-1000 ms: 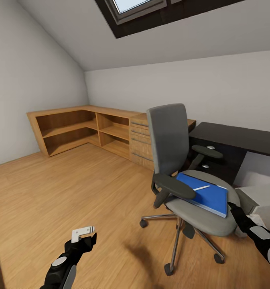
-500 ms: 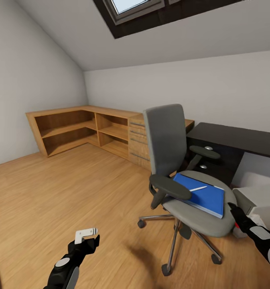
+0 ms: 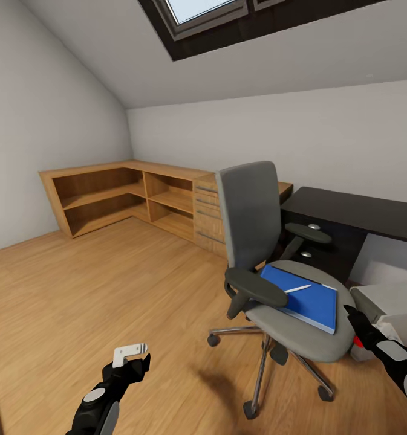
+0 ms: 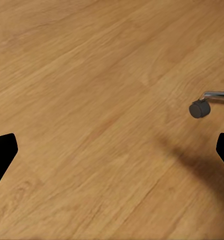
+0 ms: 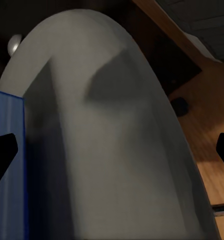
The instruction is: In the bedroom, organize the workspace by keeping the computer under the desk, ensuring the monitor is on the desk, placing the keyboard on the desk next to the monitor, placing the mouse on the desk next to the keyboard, moving the folder from the swivel chair onto the desk next to the mouse, stacking the notebook on top of the folder with the pen on top of the notebook, and positioning the swivel chair next to the desk.
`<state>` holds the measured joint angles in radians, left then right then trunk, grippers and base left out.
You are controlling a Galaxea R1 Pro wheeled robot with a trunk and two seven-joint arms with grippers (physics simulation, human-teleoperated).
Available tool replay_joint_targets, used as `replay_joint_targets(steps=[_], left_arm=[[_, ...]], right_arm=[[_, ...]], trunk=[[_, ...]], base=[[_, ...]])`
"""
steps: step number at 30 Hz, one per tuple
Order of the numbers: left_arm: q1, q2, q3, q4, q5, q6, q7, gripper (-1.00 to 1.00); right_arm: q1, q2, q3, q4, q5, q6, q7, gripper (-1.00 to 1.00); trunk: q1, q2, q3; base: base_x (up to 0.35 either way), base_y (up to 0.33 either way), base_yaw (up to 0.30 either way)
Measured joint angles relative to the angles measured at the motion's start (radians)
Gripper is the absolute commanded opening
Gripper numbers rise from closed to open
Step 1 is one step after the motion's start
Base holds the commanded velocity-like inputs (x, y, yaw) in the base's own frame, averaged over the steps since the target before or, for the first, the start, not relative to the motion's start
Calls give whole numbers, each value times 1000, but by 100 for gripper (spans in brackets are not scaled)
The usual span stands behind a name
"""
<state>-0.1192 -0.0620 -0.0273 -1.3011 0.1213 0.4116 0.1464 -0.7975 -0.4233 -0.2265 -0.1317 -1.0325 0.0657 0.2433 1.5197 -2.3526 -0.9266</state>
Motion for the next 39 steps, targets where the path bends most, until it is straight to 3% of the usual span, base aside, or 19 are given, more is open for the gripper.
replay_joint_targets(steps=[7,39], left_arm=[[0,0,0,0,0,0,0,100],[0,0,1,-1,0,0,0,100]], right_arm=[[0,1,-7,1,2,1,-1,100],[0,2,-6,-1,6,1,4,100]], trunk=[[0,0,0],[0,0,0]], base=[[0,0,59],[0,0,266]])
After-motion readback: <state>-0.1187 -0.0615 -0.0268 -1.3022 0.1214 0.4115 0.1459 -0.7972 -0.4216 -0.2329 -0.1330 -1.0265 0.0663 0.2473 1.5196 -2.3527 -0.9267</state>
